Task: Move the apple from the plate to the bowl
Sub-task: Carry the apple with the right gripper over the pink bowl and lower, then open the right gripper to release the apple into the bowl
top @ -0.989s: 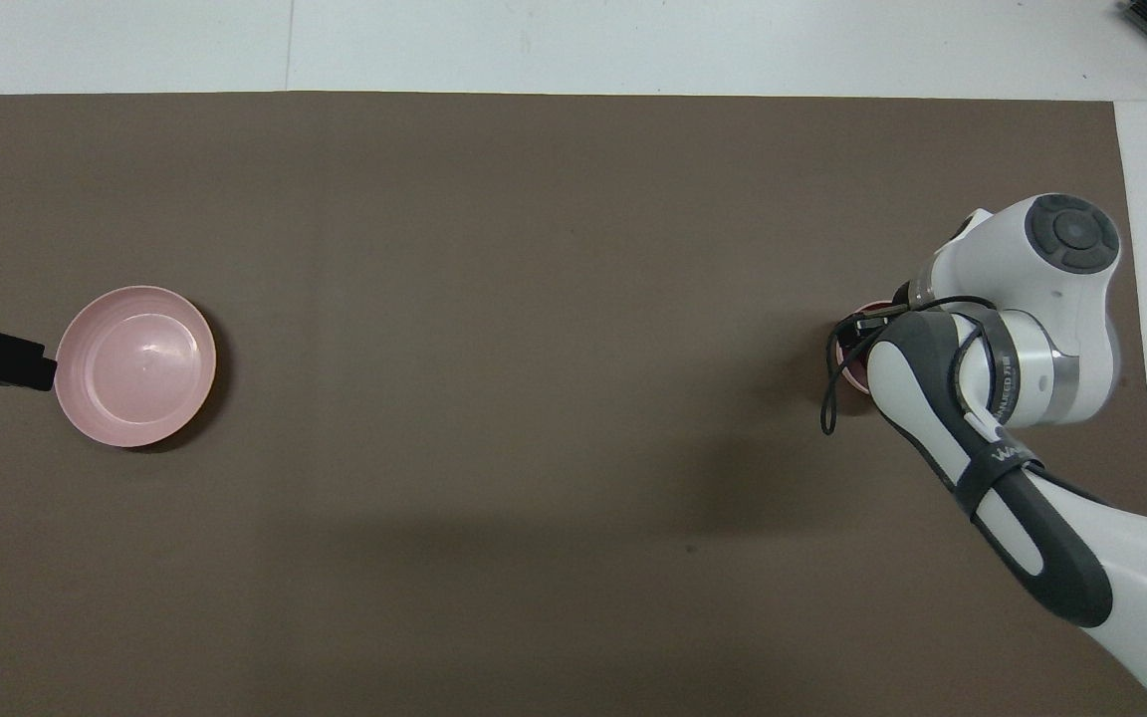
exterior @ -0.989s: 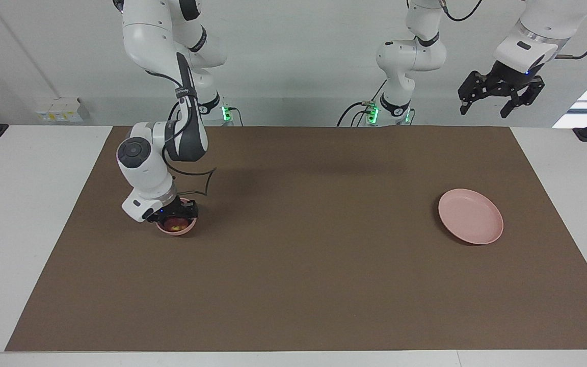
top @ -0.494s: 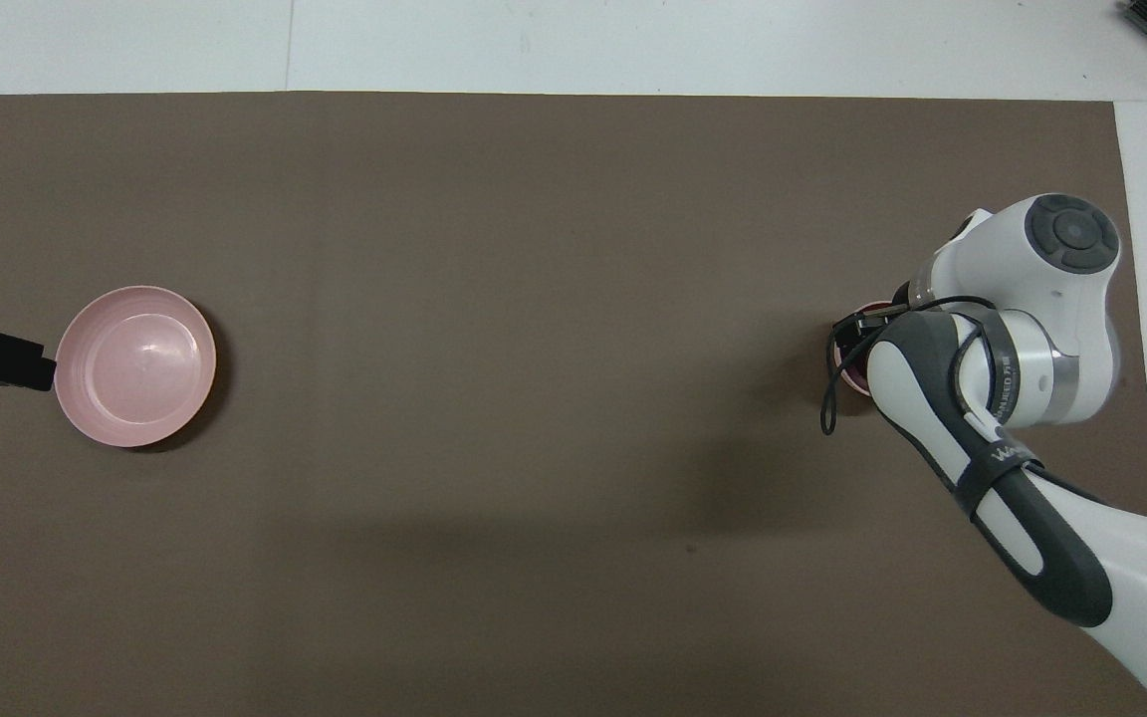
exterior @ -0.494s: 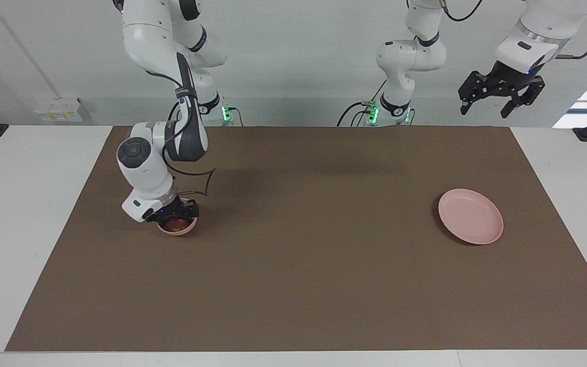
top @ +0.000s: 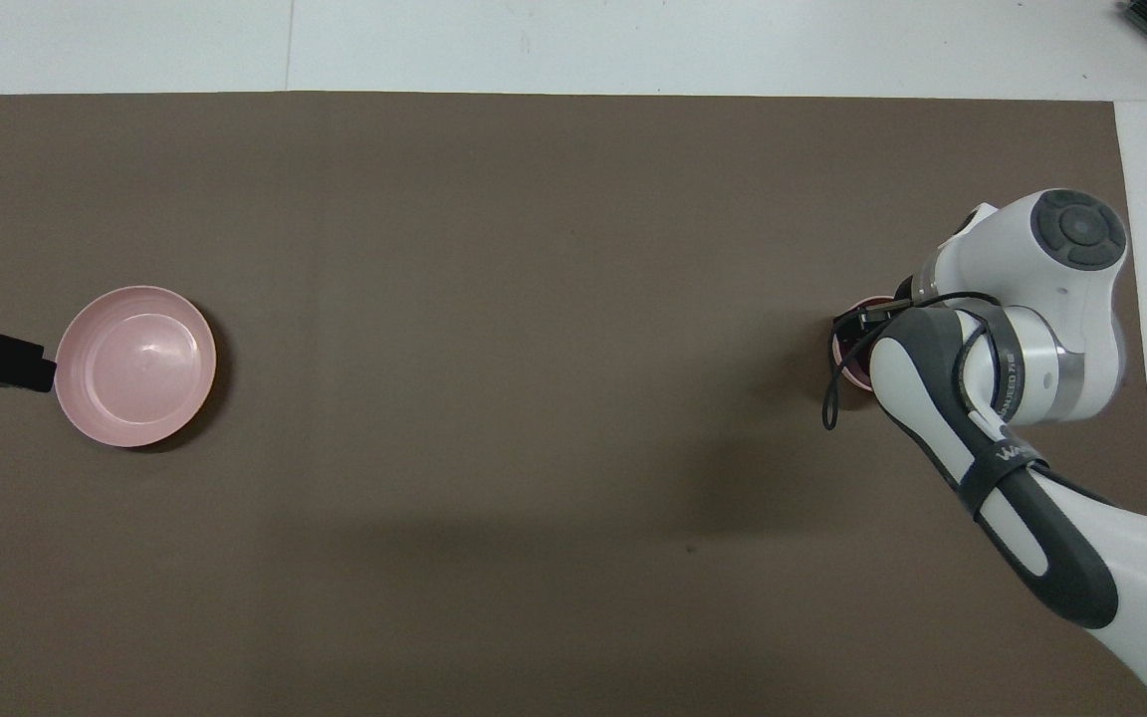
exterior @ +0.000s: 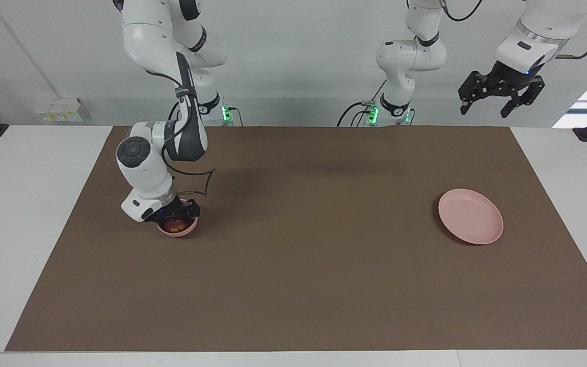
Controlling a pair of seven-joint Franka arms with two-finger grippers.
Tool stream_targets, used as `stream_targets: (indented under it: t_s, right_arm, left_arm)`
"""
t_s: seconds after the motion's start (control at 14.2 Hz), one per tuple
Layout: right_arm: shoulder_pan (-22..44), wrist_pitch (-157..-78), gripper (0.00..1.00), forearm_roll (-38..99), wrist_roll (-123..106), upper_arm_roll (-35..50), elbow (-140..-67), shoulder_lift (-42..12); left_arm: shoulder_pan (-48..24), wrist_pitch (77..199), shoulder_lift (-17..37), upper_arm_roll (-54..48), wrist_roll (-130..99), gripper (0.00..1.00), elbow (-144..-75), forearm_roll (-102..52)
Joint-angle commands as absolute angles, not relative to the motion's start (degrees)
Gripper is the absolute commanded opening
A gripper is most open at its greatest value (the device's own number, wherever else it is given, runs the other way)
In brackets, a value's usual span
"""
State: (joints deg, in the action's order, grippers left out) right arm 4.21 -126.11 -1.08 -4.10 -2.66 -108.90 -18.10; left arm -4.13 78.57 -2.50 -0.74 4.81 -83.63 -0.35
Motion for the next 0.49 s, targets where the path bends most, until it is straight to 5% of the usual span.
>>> stream_targets:
  t_s: [0.0,0.42]
  right_arm:
    - [4.39,-123.41,1.00,-1.23,-1.07,-2.20,-107.76,-14.69]
    - [3.61,-110.23,1.00,-2.11,1.23,-2.37,-102.83,-5.12]
  left_arm:
    - [-3.78,78.13,-3.78,-1.05,4.31,1.00,-84.73,0.18]
    - [-3.34,78.05,-3.69,-0.88,4.92,1.00,-84.64,0.09]
